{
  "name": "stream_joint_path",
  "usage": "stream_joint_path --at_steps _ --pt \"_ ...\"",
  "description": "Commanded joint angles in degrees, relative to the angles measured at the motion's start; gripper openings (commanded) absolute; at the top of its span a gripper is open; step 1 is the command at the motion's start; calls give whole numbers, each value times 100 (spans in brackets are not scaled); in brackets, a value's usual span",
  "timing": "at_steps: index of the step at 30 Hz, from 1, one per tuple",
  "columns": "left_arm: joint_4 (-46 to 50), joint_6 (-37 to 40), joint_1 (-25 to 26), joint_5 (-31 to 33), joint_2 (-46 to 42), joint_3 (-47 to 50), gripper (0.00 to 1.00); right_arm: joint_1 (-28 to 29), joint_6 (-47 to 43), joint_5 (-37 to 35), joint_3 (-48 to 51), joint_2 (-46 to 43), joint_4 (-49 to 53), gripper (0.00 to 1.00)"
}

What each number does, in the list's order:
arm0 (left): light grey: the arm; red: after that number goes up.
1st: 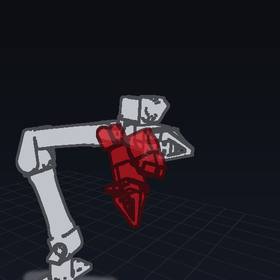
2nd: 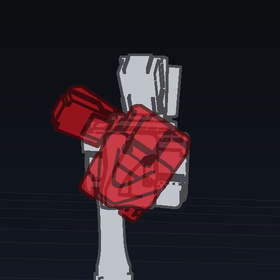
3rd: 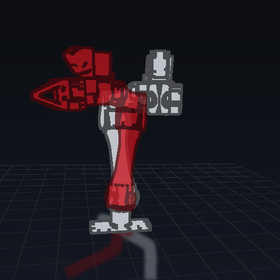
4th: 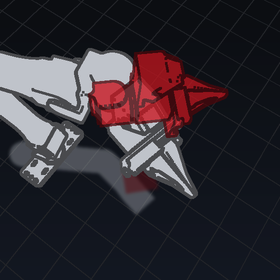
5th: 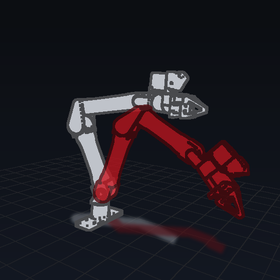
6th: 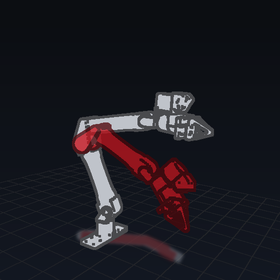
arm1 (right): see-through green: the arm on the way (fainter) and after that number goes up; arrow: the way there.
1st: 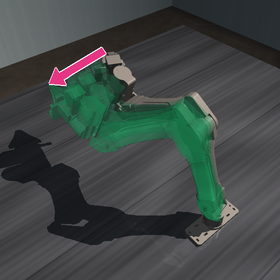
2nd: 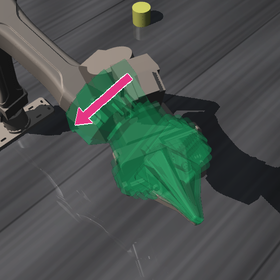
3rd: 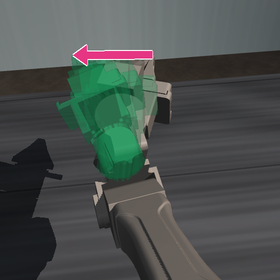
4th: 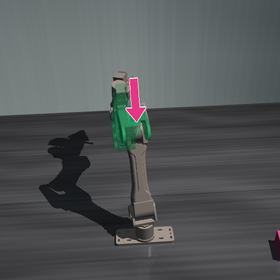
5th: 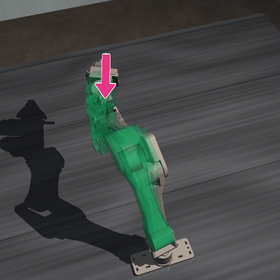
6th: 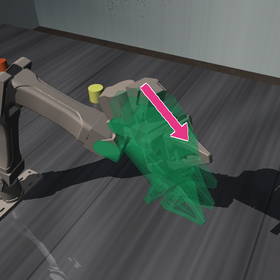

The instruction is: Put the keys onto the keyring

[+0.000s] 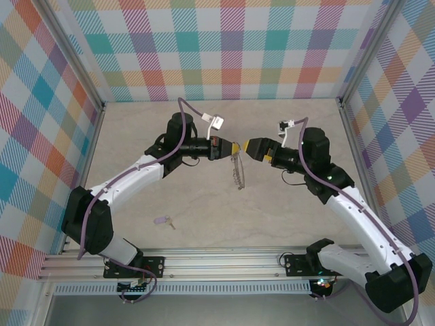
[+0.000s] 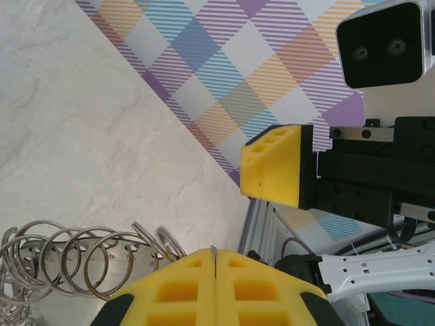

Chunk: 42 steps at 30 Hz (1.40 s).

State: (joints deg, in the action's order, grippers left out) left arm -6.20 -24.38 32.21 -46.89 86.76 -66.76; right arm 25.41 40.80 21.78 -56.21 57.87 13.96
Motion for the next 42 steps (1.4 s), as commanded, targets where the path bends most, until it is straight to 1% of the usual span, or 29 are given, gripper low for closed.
stream_joint_path --at_steps 1,3,6,11,17,20,24,27,29,33,38,42 --pt "-277 41 -96 -50 -80 87 0 -43 -620 -645 -221 21 972 100" --pt "-277 20 -122 -41 -87 92 0 -45 -706 -954 -130 -87 1051 100" --pt "-354 -63 -161 -35 -89 123 0 -49 -593 -1194 174 -340 780 100" --pt "-589 -267 -187 -61 1 181 0 -51 -695 -840 148 -453 916 100" --pt "-690 -382 -206 -99 -32 269 0 -53 -182 -218 803 -914 -262 100" --pt "-668 -405 -235 -218 -142 286 0 -53 255 -30 1192 -1151 -983 91" --pt "-637 -416 -290 -384 -372 295 0 -53 894 27 1830 -1445 -1978 70" --pt "-613 -440 -294 -589 -541 269 0 -53 1275 161 2150 -1484 -2684 54" --pt "-611 -444 -294 -671 -643 269 0 -54 1494 239 2263 -1450 -3034 49" --pt "-660 -482 -294 -815 -746 234 0 -54 1718 365 2307 -1302 -3515 47" --pt "-733 -516 -294 -917 -786 177 0 -45 1739 421 2151 -1119 -3695 47" --pt "-766 -555 -268 -980 -730 90 0 -37 1849 459 2122 -903 -4023 47"
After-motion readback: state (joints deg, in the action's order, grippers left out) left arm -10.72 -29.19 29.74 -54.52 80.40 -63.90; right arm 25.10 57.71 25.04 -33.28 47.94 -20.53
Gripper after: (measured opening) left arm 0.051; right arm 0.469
